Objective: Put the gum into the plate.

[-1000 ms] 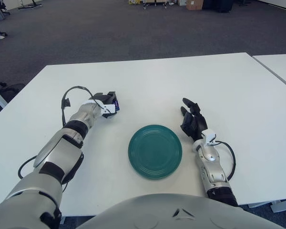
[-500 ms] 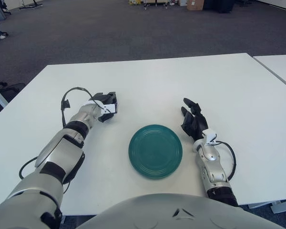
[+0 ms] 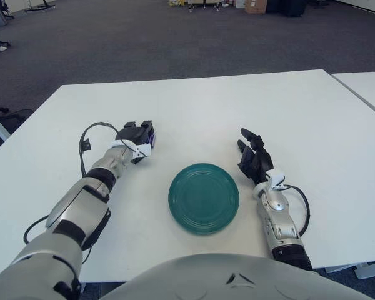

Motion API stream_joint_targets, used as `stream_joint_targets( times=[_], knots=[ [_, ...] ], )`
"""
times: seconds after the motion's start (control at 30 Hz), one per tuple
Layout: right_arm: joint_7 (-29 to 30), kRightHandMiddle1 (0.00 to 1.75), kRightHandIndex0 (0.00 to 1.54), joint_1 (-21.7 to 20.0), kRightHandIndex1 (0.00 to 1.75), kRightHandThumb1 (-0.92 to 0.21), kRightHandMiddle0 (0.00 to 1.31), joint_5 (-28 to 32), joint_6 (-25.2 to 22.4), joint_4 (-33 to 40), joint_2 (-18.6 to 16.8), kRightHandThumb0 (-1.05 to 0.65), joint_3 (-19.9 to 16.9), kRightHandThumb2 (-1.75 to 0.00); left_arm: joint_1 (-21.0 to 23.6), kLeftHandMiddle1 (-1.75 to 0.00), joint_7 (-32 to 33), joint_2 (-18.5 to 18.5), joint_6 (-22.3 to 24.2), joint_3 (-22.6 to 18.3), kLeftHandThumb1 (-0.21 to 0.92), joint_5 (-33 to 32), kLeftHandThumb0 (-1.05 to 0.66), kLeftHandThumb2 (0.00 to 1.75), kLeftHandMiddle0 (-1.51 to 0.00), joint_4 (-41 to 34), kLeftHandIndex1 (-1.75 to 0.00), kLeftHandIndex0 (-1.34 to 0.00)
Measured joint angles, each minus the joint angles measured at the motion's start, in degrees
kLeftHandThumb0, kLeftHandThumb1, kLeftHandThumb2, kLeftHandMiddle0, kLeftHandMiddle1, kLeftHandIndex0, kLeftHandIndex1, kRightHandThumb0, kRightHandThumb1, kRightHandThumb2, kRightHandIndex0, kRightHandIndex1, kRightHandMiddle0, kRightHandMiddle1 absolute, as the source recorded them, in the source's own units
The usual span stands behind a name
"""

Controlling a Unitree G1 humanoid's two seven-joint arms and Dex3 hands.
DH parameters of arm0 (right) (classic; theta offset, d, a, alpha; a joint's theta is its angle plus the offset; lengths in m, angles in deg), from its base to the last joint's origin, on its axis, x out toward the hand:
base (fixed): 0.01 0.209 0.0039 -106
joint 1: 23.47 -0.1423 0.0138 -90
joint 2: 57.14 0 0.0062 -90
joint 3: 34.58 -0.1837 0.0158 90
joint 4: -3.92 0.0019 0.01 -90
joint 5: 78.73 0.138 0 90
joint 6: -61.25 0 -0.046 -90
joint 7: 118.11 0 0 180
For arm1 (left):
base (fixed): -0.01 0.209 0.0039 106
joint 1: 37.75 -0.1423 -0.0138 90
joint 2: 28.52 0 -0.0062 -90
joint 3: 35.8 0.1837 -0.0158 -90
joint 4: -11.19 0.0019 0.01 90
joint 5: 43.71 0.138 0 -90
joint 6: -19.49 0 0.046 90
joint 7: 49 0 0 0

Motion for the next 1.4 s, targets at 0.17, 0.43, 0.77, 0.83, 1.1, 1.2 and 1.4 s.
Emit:
stream_joint_targets(
  times=[0.17,0.43,0.77,0.83,1.1,1.2,1.4],
  knots=[
    [-0.13,0.64,0.35,-0.38,0.01,-0.92,0.0,0.09,0.19,0.29,0.01,-0.86,-0.27,-0.97,-3.4,-1.64,-4.26,2.35,2.25,-1.67,0.09,-0.59,0.0,1.55,-0.8,-10.43,-1.75,-0.58],
    [-0.17,0.65,0.36,-0.59,0.01,-0.92,0.0,0.02,0.59,0.93,-0.03,-0.87,-0.25,-0.96,-8.97,-1.71,-9.61,4.67,5.84,-4.96,0.04,-0.99,0.0,1.63,-0.79,-28.72,-1.75,-0.63],
    [-0.23,0.64,0.35,-0.71,0.0,-0.92,0.0,-0.06,0.78,1.38,-0.11,-0.86,-0.18,-0.97,-15.7,-1.64,-18.29,5.7,12.51,-8.82,-0.01,-1.17,0.0,1.65,-0.84,-52.86,-1.75,-0.68],
    [-0.17,0.63,0.35,-0.55,0.0,-0.92,0.0,-0.11,0.72,1.26,-0.11,-0.86,-0.19,-0.97,-17.05,-1.62,-19.73,5.72,13.61,-9.26,-0.01,-1.14,0.0,1.65,-0.85,-57.19,-1.75,-0.68],
    [0.37,0.63,0.34,-0.09,0.0,-0.92,0.0,-0.22,0.3,0.59,-0.2,-0.86,-0.25,-0.97,-22.7,-1.59,-26.42,5.14,15.86,-8.87,0.0,-0.37,0.0,1.62,-0.87,-75.19,-1.75,-0.65],
    [0.64,0.63,0.34,-0.1,0.0,-0.92,0.0,-0.22,-0.05,0.51,-0.25,-0.86,-0.28,-0.98,-23.0,-1.6,-29.32,5.03,14.86,-8.2,0.04,-0.83,0.0,1.58,-0.85,-78.6,-1.75,-0.62],
    [1.03,0.65,0.35,-0.1,0.01,-0.92,0.0,-0.21,-0.38,0.51,-0.53,-0.86,-0.25,-0.98,-22.99,-1.56,-34.33,4.33,14.39,-7.15,0.11,-1.53,0.0,1.5,-0.81,-82.14,-1.75,-0.58]
  ],
)
